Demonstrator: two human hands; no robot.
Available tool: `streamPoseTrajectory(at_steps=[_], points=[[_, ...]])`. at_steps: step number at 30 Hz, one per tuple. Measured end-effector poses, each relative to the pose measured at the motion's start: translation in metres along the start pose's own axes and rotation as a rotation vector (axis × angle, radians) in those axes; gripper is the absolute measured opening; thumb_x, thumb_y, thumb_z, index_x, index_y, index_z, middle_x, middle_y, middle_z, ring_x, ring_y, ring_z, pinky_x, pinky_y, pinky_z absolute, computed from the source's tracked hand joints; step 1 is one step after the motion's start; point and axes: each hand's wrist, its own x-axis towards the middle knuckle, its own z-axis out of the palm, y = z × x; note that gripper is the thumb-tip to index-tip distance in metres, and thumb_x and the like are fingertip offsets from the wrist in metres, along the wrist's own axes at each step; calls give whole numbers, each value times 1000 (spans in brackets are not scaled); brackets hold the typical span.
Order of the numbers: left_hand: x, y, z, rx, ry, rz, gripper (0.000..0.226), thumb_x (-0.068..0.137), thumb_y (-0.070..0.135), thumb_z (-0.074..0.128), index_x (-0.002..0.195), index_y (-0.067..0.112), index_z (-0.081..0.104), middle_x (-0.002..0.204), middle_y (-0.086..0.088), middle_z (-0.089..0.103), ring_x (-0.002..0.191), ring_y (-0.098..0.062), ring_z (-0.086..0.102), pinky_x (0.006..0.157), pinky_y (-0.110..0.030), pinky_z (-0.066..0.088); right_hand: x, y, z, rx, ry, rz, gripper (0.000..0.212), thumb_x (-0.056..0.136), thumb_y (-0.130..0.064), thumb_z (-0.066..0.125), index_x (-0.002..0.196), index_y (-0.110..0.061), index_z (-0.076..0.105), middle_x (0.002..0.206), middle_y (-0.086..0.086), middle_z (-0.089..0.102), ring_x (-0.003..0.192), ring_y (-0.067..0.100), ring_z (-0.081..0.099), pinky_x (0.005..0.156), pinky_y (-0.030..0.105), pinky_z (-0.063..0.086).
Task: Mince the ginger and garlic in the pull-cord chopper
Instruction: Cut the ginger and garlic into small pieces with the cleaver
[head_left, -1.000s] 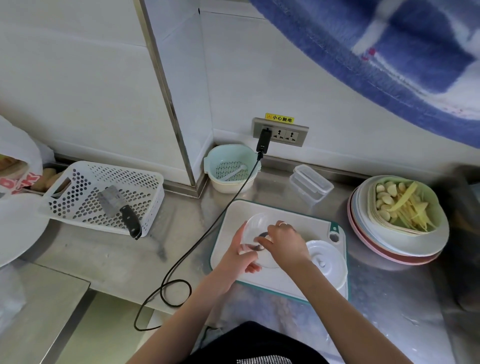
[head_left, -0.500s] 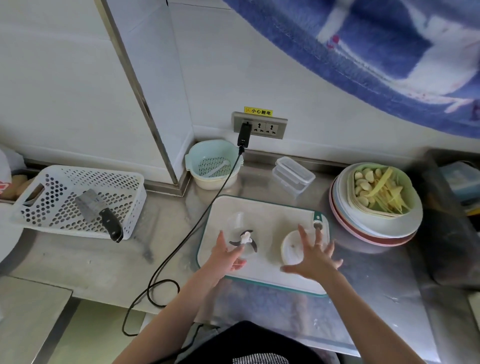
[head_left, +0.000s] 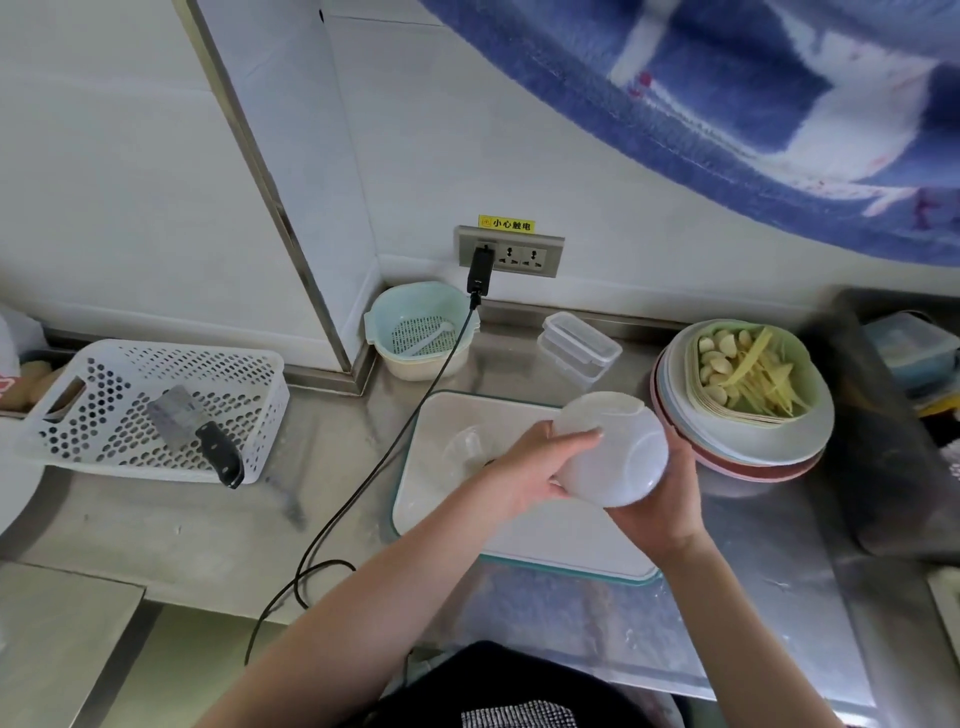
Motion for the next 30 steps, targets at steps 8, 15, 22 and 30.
streamPoseTrajectory(at_steps=[8, 15, 22, 30], points=[[22, 0, 11, -17, 139, 62, 37, 84, 13, 70, 116, 15, 50, 115, -8, 61, 102, -27, 61, 75, -40, 54, 1, -20, -12, -1264, 110, -292, 100, 77, -29, 77, 147, -41, 7, 151, -10, 13, 137, 14, 23, 108, 37, 29], [17, 0, 2, 92, 46, 80, 44, 86, 20, 68, 124, 17, 46, 117, -8, 61, 103, -27, 63, 83, -43, 56, 21, -16, 10, -1728, 242, -146, 135, 47, -66, 82, 143, -51, -12, 147, 5, 8, 133, 36, 21, 110, 45, 26], [12, 8, -50, 264, 459, 196, 30, 94, 16, 46, 119, 15, 62, 115, -5, 65, 105, -24, 61, 84, -33, 47, 27, -13, 22, -1607, 277, -351, 107, 62, -58, 77, 142, -49, 7, 152, 1, 5, 136, 38, 17, 111, 50, 24], [-3, -45, -120, 51, 562, -68, 27, 88, 8, 48, 93, 24, 69, 83, -10, 61, 76, -23, 58, 68, -28, 45, 37, 50, 55, -1957, -206, -358, 109, 57, -54, 81, 144, -46, 17, 150, 1, 5, 132, 33, 18, 113, 43, 25]])
